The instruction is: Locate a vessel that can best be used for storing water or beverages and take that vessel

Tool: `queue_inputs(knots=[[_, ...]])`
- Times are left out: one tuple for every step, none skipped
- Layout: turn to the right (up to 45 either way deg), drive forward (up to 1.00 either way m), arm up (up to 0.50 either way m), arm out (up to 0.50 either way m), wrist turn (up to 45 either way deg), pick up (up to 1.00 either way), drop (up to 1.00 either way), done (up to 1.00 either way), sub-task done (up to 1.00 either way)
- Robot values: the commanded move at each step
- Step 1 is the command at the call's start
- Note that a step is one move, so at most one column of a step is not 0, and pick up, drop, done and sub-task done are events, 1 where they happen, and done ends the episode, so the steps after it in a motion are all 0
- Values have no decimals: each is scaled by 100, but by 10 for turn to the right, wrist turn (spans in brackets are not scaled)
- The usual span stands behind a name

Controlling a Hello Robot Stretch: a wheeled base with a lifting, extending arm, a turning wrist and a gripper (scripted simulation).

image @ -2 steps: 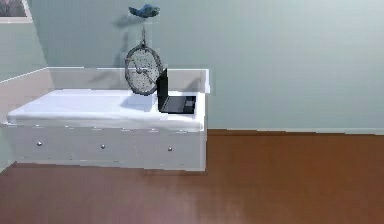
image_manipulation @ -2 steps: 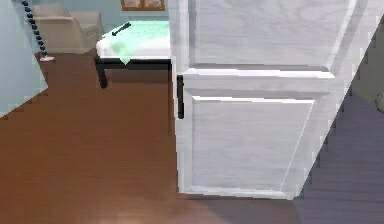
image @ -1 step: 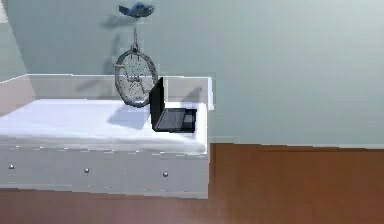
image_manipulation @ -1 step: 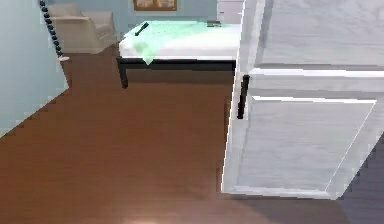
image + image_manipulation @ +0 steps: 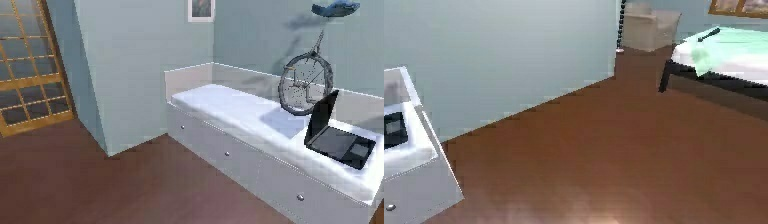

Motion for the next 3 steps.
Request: queue_inputs(knots=[[-180,0,0,0,0,0,0,0,0],[0,20,0,0,0,0,0,0,0],[-210,0,0,0,0,0,0,0,0]])
